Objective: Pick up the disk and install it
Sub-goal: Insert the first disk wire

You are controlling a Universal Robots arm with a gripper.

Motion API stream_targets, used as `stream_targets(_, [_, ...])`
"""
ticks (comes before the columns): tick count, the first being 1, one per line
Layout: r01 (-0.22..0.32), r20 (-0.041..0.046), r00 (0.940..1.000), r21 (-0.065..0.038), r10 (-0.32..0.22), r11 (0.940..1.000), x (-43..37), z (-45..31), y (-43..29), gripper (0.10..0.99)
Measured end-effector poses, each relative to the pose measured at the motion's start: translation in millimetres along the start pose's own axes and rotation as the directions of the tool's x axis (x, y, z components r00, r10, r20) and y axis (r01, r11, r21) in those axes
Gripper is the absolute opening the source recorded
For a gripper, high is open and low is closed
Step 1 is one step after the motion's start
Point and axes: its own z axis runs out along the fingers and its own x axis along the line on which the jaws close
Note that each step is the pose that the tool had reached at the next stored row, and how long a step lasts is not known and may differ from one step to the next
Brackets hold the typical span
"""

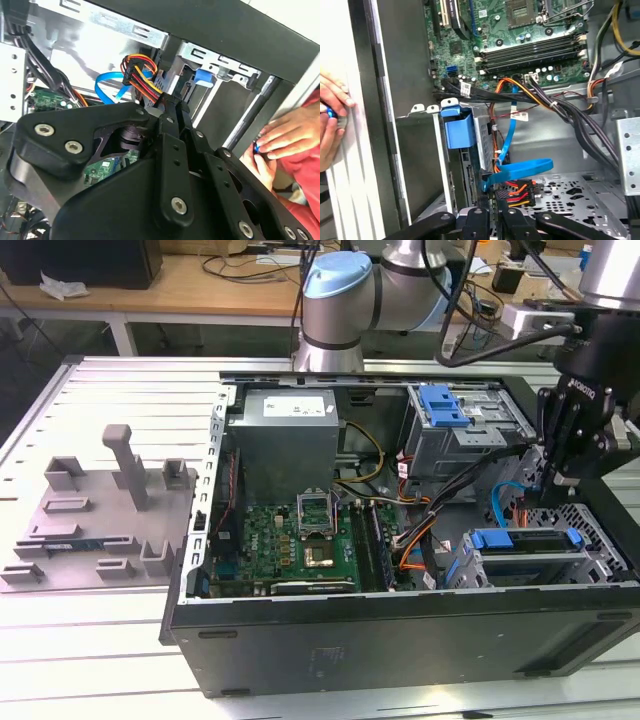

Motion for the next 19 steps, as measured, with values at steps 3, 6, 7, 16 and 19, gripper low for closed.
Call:
stream_targets(3, [0.002, 0.0241, 0.9997, -0.003, -0.002, 1.0000, 4.0, 0.2, -0.2, 0.165])
stream_targets(6, [0.005, 0.0501, 0.9987, -0.005, -0.005, 1.0000, 9.1, 0.9, -0.2, 0.165])
stream_targets(7, [0.006, 0.0595, 0.9982, -0.006, -0.006, 1.0000, 10.7, 1.3, -0.2, 0.165])
stream_targets(16, [0.016, 0.1877, 0.9822, -0.016, -0.012, 0.9997, 21.5, 3.4, -1.7, 0.165])
stream_targets(19, [0.016, 0.2085, 0.9779, -0.019, -0.012, 0.9997, 26.1, 4.5, -2.3, 0.165])
